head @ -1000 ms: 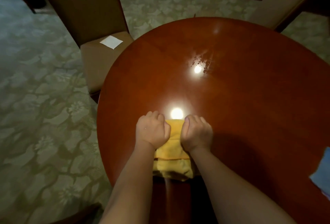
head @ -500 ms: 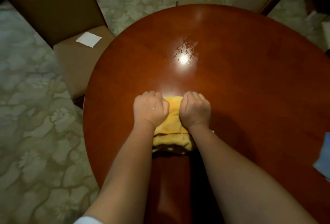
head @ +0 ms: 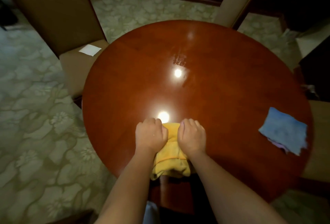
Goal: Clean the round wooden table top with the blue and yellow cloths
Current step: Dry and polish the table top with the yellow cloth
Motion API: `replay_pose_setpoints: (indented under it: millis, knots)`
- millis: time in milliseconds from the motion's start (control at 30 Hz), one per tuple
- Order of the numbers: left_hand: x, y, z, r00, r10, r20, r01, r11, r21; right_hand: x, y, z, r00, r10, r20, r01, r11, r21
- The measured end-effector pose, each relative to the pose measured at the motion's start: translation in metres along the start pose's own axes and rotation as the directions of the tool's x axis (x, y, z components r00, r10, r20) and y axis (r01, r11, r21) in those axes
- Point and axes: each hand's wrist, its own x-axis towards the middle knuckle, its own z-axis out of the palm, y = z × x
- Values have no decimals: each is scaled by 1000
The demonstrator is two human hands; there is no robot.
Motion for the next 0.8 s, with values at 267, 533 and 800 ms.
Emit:
replay_pose_setpoints:
  millis: [267, 533, 800]
  knots:
    - [-18, 36, 3, 1000, -2, 14, 2, 1000, -8, -21, 27, -21, 1000, 8, 4, -8, 998, -56]
    - [34, 33, 22, 999, -32, 12, 31, 998, 60, 35, 42, 8, 998, -27, -49, 25, 999, -31]
    - [140, 31, 46, 994, -91, -54, 92, 996, 19, 143, 62, 48, 994, -39, -97, 39, 999, -9]
